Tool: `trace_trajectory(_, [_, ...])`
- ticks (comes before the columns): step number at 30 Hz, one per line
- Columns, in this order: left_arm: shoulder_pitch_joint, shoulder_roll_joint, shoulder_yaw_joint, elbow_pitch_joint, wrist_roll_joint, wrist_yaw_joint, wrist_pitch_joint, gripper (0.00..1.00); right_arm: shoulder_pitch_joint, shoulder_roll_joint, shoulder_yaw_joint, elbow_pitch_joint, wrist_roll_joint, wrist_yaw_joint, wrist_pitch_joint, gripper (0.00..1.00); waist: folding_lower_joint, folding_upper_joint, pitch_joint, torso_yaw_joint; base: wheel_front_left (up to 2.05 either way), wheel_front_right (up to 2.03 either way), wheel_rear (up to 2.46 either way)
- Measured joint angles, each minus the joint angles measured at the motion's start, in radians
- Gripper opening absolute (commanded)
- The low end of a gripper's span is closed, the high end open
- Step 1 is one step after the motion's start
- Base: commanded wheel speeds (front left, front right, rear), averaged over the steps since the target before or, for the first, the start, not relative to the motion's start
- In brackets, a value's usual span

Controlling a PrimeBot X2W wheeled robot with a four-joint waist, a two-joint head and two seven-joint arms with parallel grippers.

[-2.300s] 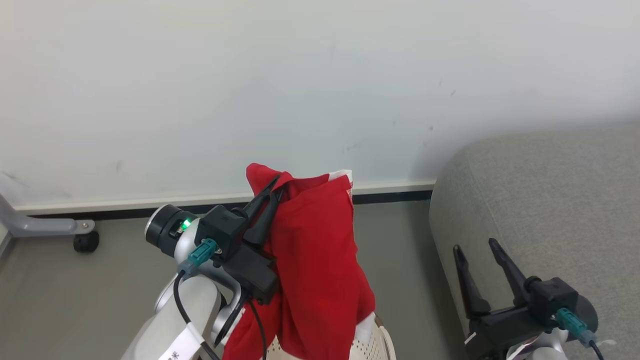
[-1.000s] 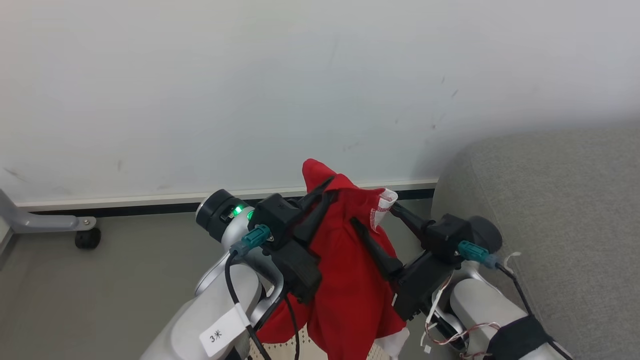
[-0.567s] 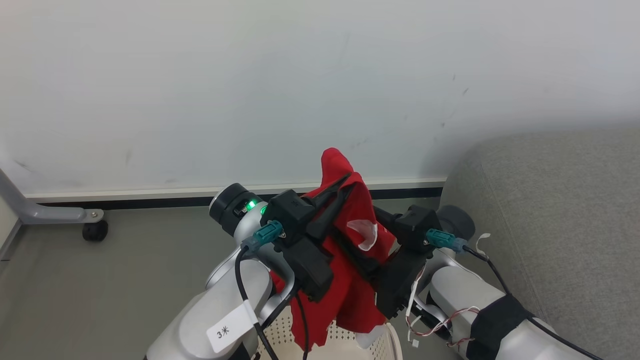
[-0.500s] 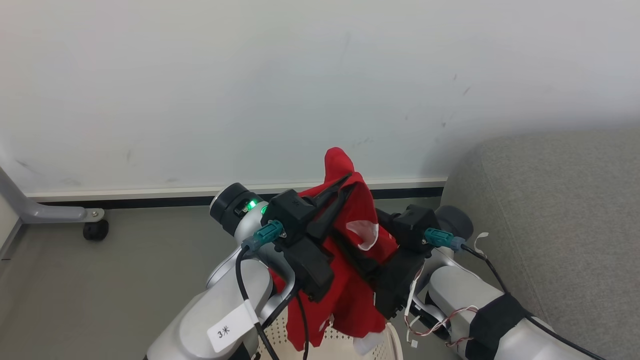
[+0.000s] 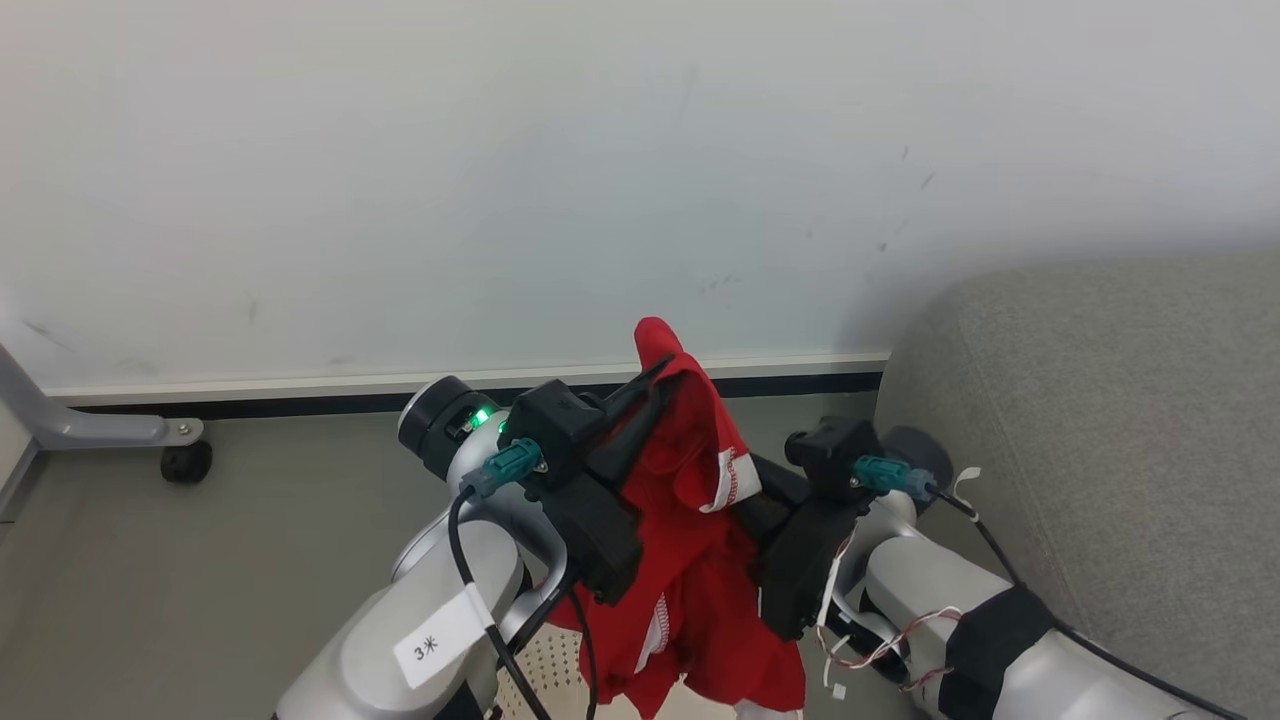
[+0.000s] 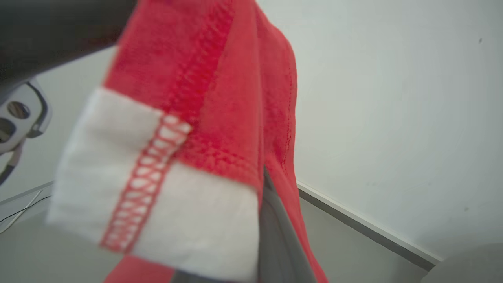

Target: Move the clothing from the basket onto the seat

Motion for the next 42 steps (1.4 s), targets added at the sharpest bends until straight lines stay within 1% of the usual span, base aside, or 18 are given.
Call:
trace_trajectory(1, [0.0, 0.001, 0.001, 0.003, -0.009, 0.0, -0.001, 0.44, -0.005, -0.002, 0.002, 0.004, 0.009, 0.0, 0.0, 0.0, 0.0, 0.0, 0.0, -0.002, 0.0, 0.0, 0.0])
trace_trajectory(2, [0.0, 0.002, 0.002, 0.006, -0.018, 0.0, -0.001, 0.84, -0.01, -0.005, 0.003, 0.008, 0.014, 0.0, 0.0, 0.0, 0.0, 0.0, 0.0, -0.003, 0.0, 0.0, 0.0])
trace_trajectory(3, [0.0, 0.003, 0.005, 0.008, -0.024, 0.0, -0.001, 0.84, -0.014, -0.008, 0.005, 0.01, 0.021, 0.0, 0.0, 0.0, 0.0001, 0.0, 0.0, -0.005, 0.0, 0.0, 0.0])
trace_trajectory(4, [0.0, 0.005, 0.005, 0.01, -0.026, 0.0, -0.001, 1.0, -0.016, -0.011, 0.006, 0.012, 0.026, 0.0, 0.0, 0.0, 0.0, 0.0, 0.0, -0.007, 0.0, 0.0, 0.0])
trace_trajectory(10, [0.009, 0.038, 0.028, 0.025, -0.035, 0.0, -0.009, 1.0, -0.042, -0.028, 0.024, 0.02, 0.054, 0.0, 0.0, 0.0, 0.0, 0.0, -0.001, -0.025, 0.0, 0.0, 0.0])
trace_trajectory(16, [0.041, 0.048, 0.034, 0.028, -0.045, 0.0, -0.017, 1.0, -0.076, -0.059, 0.035, 0.022, 0.08, 0.0, 0.0, 0.0, 0.0, 0.0, -0.002, -0.058, 0.0, 0.0, 0.0])
trace_trajectory(28, [0.13, 0.057, 0.033, 0.02, -0.085, 0.0, -0.035, 1.0, -0.092, -0.13, 0.058, 0.027, 0.126, 0.0, 0.0, 0.0, 0.0, 0.0, -0.006, -0.174, 0.0, 0.0, 0.0])
trace_trajectory(29, [0.13, 0.057, 0.033, 0.02, -0.085, 0.0, -0.035, 1.0, -0.092, -0.13, 0.058, 0.027, 0.126, 0.0, 0.0, 0.0, 0.0, 0.0, -0.006, -0.174, 0.0, 0.0, 0.0])
trace_trajectory(42, [0.209, 0.042, 0.026, -0.006, -0.096, 0.001, -0.052, 1.0, -0.083, -0.218, 0.054, 0.013, 0.17, 0.0, -0.001, 0.0, 0.0, 0.0, -0.013, -0.327, 0.0, 0.0, 0.0])
